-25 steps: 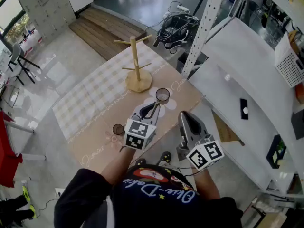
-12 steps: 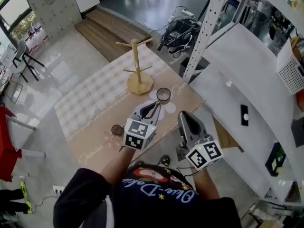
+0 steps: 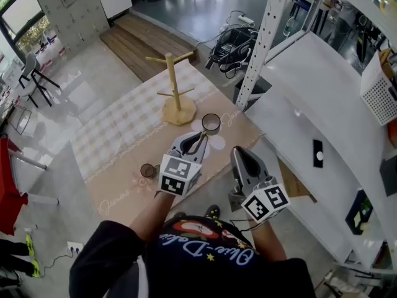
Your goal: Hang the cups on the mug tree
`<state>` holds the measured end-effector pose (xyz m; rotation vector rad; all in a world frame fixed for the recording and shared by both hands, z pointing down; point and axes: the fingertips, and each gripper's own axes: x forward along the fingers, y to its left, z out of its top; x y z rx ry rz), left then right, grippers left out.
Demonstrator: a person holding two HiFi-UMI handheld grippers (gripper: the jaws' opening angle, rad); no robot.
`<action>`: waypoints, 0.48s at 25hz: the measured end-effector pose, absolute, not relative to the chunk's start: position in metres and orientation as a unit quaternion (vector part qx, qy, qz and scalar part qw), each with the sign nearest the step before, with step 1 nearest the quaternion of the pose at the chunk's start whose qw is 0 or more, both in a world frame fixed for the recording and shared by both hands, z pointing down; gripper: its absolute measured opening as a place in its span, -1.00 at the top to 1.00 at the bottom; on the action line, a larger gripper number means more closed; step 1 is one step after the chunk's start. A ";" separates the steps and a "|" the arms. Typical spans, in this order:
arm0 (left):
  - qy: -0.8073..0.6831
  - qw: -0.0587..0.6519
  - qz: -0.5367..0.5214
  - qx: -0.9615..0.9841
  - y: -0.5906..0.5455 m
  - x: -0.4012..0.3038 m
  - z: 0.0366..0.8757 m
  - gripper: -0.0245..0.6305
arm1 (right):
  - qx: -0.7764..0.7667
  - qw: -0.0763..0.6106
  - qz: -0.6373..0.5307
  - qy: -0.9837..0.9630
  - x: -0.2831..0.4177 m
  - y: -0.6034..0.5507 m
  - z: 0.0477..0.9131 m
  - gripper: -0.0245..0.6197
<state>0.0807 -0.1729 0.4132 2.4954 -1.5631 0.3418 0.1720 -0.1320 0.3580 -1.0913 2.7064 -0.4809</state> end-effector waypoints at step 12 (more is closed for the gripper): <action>-0.535 0.079 0.113 0.834 -0.183 0.095 0.406 0.81 | -0.347 0.089 -0.165 0.919 0.183 -0.146 0.361 0.84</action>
